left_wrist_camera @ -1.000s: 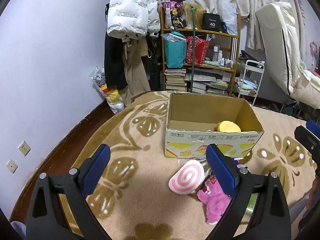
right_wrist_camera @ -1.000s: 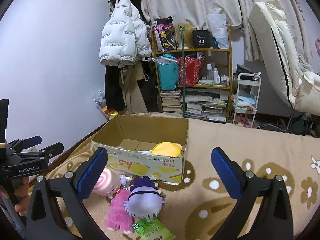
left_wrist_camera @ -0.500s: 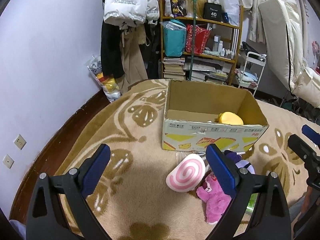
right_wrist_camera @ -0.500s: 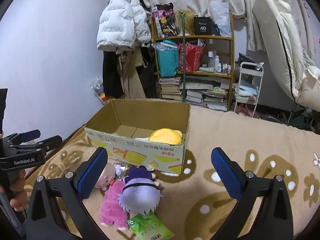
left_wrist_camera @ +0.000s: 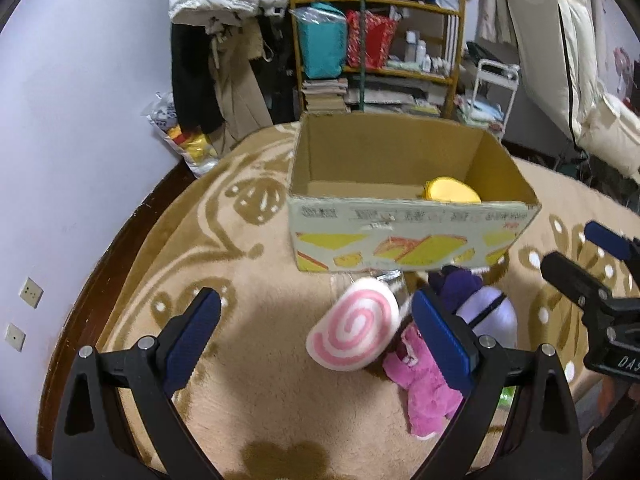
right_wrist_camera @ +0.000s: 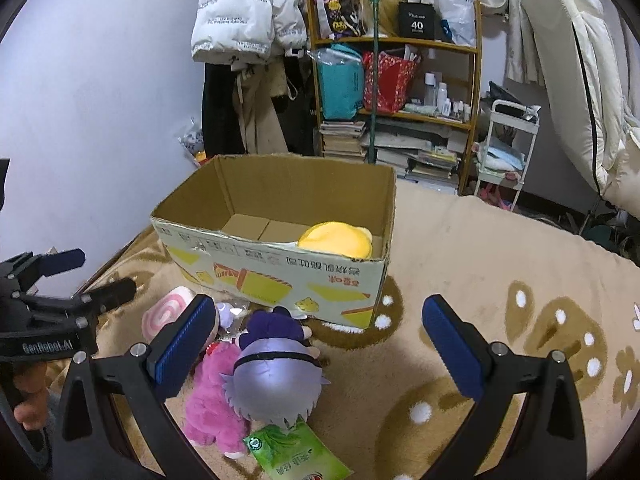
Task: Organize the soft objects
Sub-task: 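Grasp pink swirl cake plush with left tool while right grasps purple-haired doll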
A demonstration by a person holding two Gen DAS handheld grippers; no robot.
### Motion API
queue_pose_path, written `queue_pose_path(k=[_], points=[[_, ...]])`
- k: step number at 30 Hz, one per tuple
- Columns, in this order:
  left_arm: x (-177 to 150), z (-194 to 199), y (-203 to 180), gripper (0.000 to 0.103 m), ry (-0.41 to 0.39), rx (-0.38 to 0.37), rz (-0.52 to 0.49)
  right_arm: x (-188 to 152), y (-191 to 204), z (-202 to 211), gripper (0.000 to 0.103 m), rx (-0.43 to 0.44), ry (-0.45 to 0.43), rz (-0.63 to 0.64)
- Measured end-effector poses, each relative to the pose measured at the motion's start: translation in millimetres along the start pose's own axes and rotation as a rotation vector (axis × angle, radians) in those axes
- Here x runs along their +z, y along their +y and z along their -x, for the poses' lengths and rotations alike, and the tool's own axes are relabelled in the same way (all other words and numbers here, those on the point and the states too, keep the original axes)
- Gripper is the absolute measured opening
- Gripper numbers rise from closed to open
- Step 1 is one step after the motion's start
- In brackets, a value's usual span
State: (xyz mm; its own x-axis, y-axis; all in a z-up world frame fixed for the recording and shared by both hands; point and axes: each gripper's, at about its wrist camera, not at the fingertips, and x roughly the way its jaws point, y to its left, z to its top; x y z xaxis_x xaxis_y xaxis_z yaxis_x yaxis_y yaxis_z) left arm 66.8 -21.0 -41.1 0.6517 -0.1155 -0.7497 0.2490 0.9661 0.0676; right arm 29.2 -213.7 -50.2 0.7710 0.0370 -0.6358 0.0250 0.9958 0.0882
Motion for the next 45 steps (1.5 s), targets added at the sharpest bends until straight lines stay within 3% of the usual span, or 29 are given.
queue_pose_path(k=[16, 26, 29, 31, 36, 45], points=[[-3.8, -47.9, -14.9, 0.096, 0.147, -0.043, -0.050, -2.3, -4.7, -47.4, 0.103, 0.074, 0.118, -0.069], [-12.7, -74.9, -17.3, 0.096, 0.243, -0.057, -0.072, -15.5, -1.5, -86.5, 0.103, 0.101, 0.281, -0.088], [-15.1, -82.5, -17.1, 0.096, 0.267, -0.061, -0.079, -21.3, -0.1, -94.4, 0.091, 0.114, 0.317, -0.093], [-15.9, -87.1, -15.6, 0.095, 0.278, -0.062, -0.076, -25.3, 1.9, -103.1, 0.077, 0.124, 0.361, -0.093], [-18.3, -94.2, -12.0, 0.095, 0.285, -0.069, -0.064, -32.1, -2.7, -117.3, 0.069, 0.161, 0.422, -0.156], [-18.4, -99.8, -4.2, 0.061, 0.297, -0.143, -0.011, -32.1, 4.6, -113.6, 0.062, 0.155, 0.408, -0.129]])
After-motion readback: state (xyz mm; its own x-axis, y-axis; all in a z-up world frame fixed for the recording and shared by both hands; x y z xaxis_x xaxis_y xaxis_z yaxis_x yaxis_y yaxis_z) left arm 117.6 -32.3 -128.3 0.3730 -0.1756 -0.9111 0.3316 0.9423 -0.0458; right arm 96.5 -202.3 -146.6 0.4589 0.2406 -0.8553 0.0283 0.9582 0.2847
